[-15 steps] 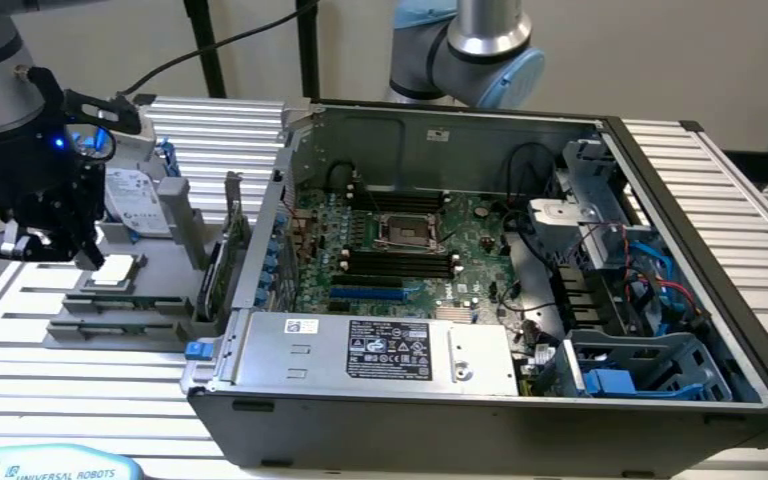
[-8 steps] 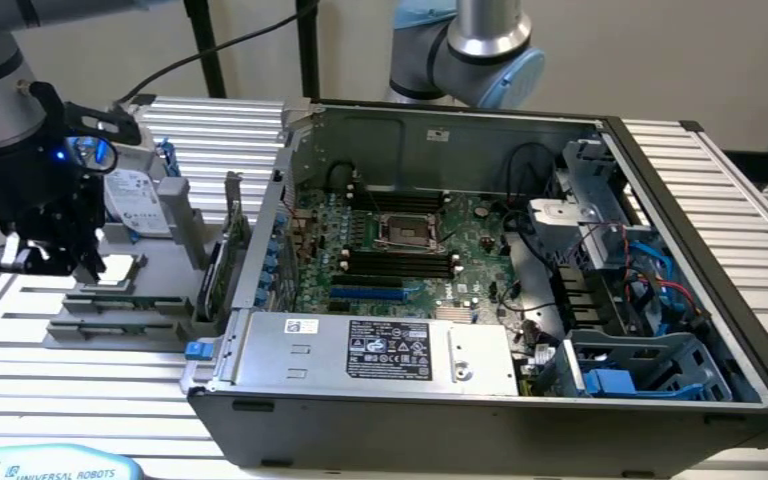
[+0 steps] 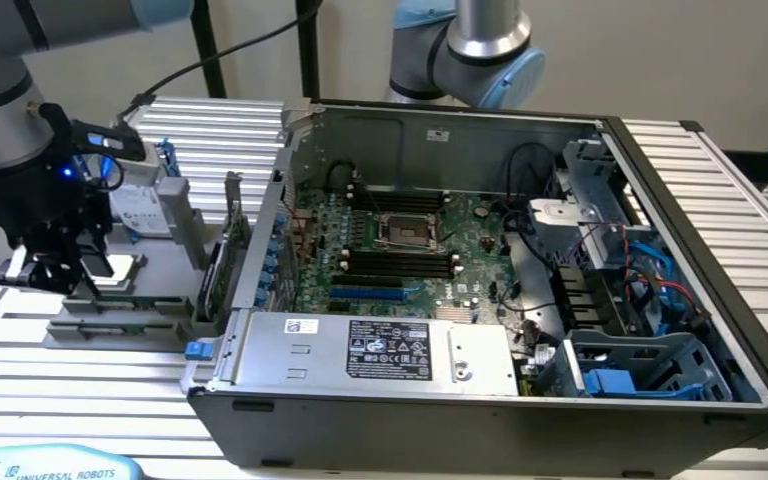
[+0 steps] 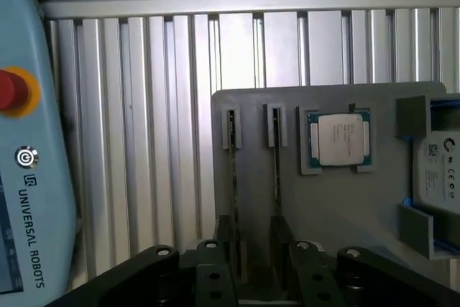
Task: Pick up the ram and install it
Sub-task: 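Pick up the ram and move it above insertion slot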
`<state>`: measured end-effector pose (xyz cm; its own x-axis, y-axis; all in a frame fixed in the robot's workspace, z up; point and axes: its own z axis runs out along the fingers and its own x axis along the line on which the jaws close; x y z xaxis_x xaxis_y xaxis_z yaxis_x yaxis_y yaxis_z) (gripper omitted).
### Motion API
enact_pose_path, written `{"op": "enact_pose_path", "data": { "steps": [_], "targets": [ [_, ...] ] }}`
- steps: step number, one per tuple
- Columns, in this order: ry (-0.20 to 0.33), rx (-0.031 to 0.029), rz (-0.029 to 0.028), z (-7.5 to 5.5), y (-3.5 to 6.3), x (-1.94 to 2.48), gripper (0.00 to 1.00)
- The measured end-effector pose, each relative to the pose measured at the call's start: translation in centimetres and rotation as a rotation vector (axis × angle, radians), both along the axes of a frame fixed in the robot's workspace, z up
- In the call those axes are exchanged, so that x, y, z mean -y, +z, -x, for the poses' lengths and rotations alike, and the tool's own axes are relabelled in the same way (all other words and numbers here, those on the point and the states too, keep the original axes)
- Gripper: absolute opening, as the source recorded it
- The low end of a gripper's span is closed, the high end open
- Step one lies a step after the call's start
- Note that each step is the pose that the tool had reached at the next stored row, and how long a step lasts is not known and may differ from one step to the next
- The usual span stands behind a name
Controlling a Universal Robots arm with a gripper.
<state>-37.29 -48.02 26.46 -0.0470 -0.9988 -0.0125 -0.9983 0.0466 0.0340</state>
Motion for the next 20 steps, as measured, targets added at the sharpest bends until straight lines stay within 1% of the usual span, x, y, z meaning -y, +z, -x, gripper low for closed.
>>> {"op": "enact_pose_path", "data": {
  "steps": [12,20],
  "targets": [
    [0.045,0.0001,0.0000,0.0,-2.17,0.01,0.36],
    [0.047,0.0014,0.0001,0.0,-3.63,0.35,0.36]
  ]
}}
